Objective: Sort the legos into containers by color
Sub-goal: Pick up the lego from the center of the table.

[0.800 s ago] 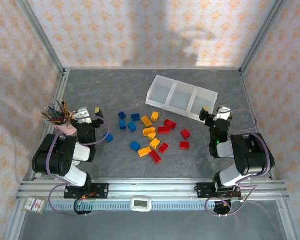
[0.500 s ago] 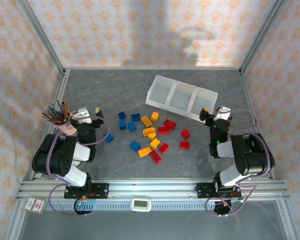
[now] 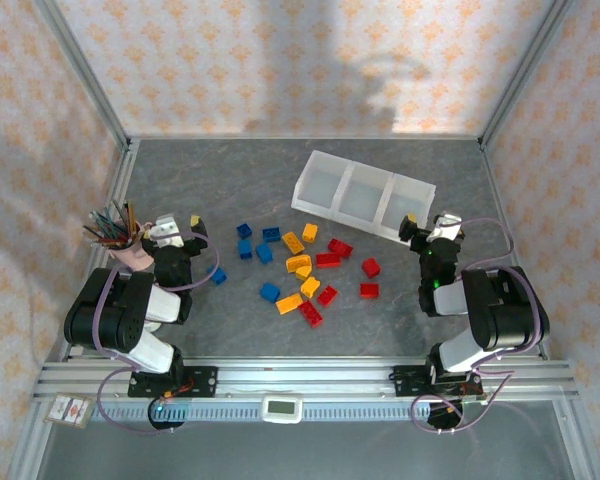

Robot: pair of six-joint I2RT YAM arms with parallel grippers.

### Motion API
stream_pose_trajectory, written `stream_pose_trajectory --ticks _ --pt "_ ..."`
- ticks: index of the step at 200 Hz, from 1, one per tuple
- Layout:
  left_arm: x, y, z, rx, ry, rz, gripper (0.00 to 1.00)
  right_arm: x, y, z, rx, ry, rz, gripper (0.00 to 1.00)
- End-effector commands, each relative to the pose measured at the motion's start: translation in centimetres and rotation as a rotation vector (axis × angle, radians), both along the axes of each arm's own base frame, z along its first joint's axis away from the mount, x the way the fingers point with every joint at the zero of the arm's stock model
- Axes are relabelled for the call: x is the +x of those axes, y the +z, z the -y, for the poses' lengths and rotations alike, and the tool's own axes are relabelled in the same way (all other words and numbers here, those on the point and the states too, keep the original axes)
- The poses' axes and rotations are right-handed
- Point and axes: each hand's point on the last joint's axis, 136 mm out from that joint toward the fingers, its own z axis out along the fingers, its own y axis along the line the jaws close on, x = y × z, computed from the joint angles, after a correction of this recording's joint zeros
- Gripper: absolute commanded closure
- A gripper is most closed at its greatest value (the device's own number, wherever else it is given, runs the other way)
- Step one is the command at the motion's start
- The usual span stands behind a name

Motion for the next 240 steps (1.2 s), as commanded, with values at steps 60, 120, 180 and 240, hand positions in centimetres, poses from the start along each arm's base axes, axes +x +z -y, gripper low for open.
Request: stream_pose_trajectory --ticks 60,120,180,240 --pt "0.2 1.3 0.3 0.009 -0.021 0.051 0.0 0.0 0.8 0.1 -0.014 0.003 0.032 0.0" --pt "-0.5 3.0 0.8 0.017 -0.056 0.107 0.0 -0.6 2.6 -0.7 -0.023 0.059 0.054 0.0" --pt "-1.1 3.0 1.1 0.027 -0.07 0.124 0.0 -0.1 2.3 -0.9 -0.025 0.067 0.037 0.0" --pt "-1.7 6.1 3.4 0.094 -0.082 0.116 0.01 -1.7 6.6 -1.3 0.039 0.085 0.11 0.0"
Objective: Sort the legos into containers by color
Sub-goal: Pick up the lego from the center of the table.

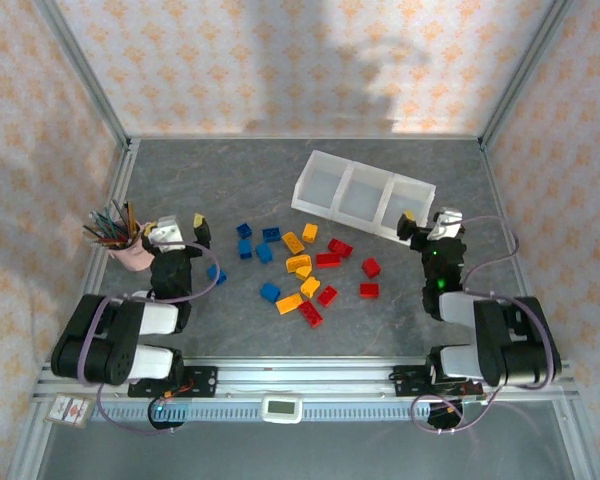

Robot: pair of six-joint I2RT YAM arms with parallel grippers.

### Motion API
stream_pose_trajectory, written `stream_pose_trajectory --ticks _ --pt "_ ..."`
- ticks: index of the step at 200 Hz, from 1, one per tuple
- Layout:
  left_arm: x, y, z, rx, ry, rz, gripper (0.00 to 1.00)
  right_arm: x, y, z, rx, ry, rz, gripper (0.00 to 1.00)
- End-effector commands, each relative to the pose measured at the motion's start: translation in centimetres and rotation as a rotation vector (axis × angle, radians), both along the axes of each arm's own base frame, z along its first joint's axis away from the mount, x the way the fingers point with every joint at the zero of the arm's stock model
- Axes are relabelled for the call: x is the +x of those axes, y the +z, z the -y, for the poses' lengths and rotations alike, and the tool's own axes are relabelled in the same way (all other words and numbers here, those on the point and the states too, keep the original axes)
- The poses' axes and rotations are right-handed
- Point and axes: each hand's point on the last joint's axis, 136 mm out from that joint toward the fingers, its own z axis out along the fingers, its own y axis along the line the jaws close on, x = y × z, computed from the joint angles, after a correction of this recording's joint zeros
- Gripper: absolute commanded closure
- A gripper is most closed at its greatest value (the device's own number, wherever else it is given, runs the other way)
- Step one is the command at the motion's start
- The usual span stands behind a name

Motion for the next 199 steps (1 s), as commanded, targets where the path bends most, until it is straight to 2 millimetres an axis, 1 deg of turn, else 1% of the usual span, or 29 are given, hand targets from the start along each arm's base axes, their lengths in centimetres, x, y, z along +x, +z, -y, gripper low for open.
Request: stream_pose_trajectory --ticks 1,11,33,46,53,64,70,81,89,96,106,130,144,168,199 --pt "-0.2 1.6 0.7 0.037 0.014 0.006 0.01 -0.6 2.4 0.2 0.047 -0.01 0.045 0.0" --pt "-0.5 2.5 0.9 -0.014 -0.001 0.039 0.01 -0.8 3.6 0.1 0.072 0.0 0.066 0.0" --pt "-0.9 4.9 1.5 -0.1 -0.051 0.101 0.01 -1.0 5.5 0.0 0.174 -0.003 0.083 0.0" --pt "-0.6 5.9 1.9 -0.158 -0.074 0.095 0.01 -1.1 6.0 0.4 0.261 -0.036 0.073 0.0" --pt "-0.4 6.3 2.1 -0.186 -0.084 0.088 0.0 -1.2 6.1 1.0 0.323 -0.076 0.062 0.0" --pt "-0.3 7.0 2.7 -0.245 -0.127 0.086 0.01 -1.5 4.8 2.5 0.446 -0.198 0.002 0.0" --pt "-0.3 7.2 3.3 -0.258 -0.16 0.081 0.01 -1.7 4.0 2.9 0.49 -0.238 -0.035 0.0" --pt "-0.8 7.5 3.9 -0.289 -0.206 0.11 0.01 -1.5 3.4 2.2 0.483 -0.209 -0.083 0.0" --pt "-1.0 7.7 3.6 -0.345 -0.196 0.129 0.01 -1.4 2.8 1.8 0.485 -0.196 -0.127 0.0" --pt "-1.0 7.3 3.2 -0.4 -0.171 0.119 0.01 -1.3 2.5 1.7 0.49 -0.199 -0.156 0.0" --pt "-0.6 6.7 3.2 -0.442 -0.16 0.067 0.01 -1.3 2.3 1.5 0.491 -0.195 -0.179 0.0" --pt "-0.1 5.7 4.1 -0.511 -0.173 -0.044 0.01 -0.9 2.6 -0.4 0.489 -0.119 -0.234 0.0" --pt "-0.2 5.2 5.0 -0.547 -0.204 -0.084 0.01 -0.7 2.6 -1.9 0.451 -0.098 -0.292 0.01" --pt "-0.4 4.0 7.0 -0.589 -0.266 -0.175 0.01 -0.6 1.9 -4.4 0.394 -0.053 -0.391 0.0" --pt "-1.3 3.0 10.3 -0.653 -0.365 -0.242 0.01 -1.2 0.5 -8.0 0.318 0.019 -0.518 0.0"
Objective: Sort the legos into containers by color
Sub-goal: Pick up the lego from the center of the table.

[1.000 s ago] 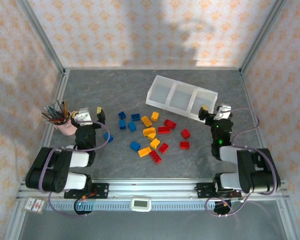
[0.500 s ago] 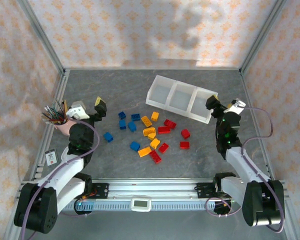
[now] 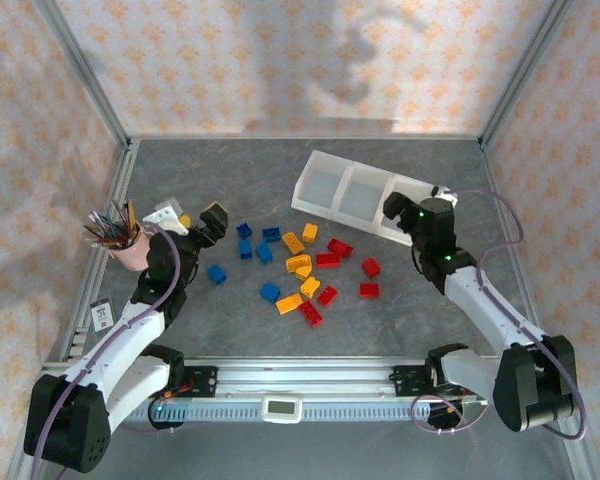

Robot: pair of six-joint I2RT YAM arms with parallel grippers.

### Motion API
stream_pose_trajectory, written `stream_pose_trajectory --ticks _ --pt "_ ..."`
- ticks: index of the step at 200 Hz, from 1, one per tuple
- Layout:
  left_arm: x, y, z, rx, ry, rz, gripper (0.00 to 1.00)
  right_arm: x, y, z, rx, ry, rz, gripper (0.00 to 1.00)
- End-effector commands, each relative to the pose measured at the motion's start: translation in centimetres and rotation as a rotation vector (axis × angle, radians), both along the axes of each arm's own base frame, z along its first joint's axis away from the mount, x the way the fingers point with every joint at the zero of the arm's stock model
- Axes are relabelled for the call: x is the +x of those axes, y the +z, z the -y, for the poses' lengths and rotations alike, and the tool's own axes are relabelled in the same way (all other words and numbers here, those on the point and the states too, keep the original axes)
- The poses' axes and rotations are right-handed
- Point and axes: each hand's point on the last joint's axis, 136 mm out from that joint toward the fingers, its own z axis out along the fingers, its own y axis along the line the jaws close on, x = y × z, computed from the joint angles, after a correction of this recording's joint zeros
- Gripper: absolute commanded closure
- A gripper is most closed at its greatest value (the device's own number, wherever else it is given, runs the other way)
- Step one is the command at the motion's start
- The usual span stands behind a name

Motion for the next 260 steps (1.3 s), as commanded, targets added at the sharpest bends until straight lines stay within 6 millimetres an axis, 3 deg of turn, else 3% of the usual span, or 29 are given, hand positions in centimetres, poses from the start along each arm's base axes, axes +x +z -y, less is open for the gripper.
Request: stream_pose_trajectory --ticks 1,28,63,118,178,206,260 --pt "-0.9 -1.0 3.0 -0.081 -0.107 -0.074 0.01 -1.3 -2.3 -2.0 -0.079 0.069 -0.145 0.0" --pt "-1.7 -1.5 6.4 -0.092 -0.182 -0.11 0.01 -2.3 -4.2 -4.6 -0.179 0.129 -0.253 0.0" --pt "-2.4 -2.5 10.7 -0.08 -0.266 -0.177 0.01 -4.3 -7.4 -6.4 -0.242 0.194 -0.382 0.03" --pt "-3.0 -3.5 15.7 -0.076 -0.353 -0.246 0.01 -6.6 -12.3 -6.5 -0.317 0.282 -0.548 0.1" --pt "-3.1 -4.8 17.6 -0.061 -0.364 -0.3 0.01 -7.4 -15.7 -7.3 -0.346 0.373 -0.648 0.26" --pt "-3.1 -4.9 17.6 -0.059 -0.359 -0.306 0.01 -7.8 -15.9 -8.5 -0.326 0.415 -0.642 0.34" --pt "-3.0 -4.9 17.7 -0.049 -0.361 -0.313 0.01 -7.7 -16.1 -8.3 -0.363 0.405 -0.659 0.52"
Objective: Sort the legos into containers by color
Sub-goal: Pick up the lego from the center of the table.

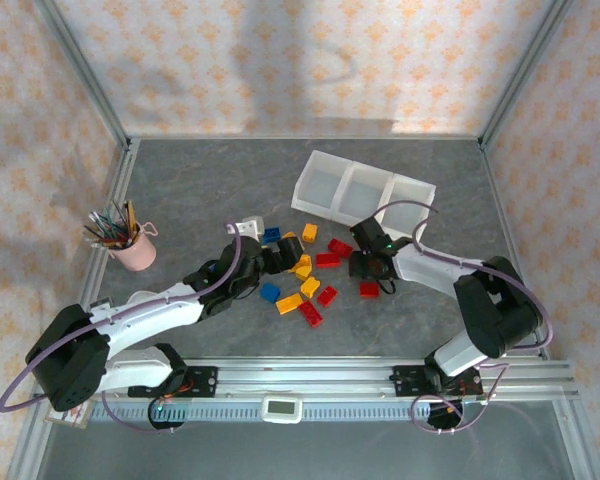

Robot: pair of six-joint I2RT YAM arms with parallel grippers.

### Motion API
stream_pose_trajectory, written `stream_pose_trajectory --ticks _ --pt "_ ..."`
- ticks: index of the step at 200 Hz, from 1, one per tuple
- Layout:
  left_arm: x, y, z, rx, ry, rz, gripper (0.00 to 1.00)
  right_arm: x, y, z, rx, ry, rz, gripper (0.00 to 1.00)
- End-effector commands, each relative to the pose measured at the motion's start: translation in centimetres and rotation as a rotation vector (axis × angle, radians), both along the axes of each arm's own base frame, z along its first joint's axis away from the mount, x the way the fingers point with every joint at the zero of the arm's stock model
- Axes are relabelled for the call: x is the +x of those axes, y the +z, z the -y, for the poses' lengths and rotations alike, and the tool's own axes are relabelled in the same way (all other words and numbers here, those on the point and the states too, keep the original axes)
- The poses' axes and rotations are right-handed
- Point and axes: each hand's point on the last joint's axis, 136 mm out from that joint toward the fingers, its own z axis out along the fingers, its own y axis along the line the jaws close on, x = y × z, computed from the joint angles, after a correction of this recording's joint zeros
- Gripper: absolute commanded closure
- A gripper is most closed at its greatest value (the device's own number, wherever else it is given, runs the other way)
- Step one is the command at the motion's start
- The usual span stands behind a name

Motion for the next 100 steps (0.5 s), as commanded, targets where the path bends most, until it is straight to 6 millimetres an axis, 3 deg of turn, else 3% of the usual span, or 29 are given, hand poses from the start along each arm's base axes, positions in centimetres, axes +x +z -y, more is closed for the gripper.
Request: stream_pose_trajectory --ticks 1,48,100 --pt "0.5 0.8 0.2 0.002 0.018 0.008 0.01 -0.1 -0.3 0.4 -0.038 0.001 -0.009 0.52" --pt "0.5 1.2 0.1 0.011 0.017 0.018 0.01 0.7 -0.1 0.6 -0.065 -0.021 0.001 0.64" --pt "0.5 2.5 0.3 0.008 0.002 0.033 0.01 1.8 3.7 0.8 -0.057 -0.038 0.094 0.77"
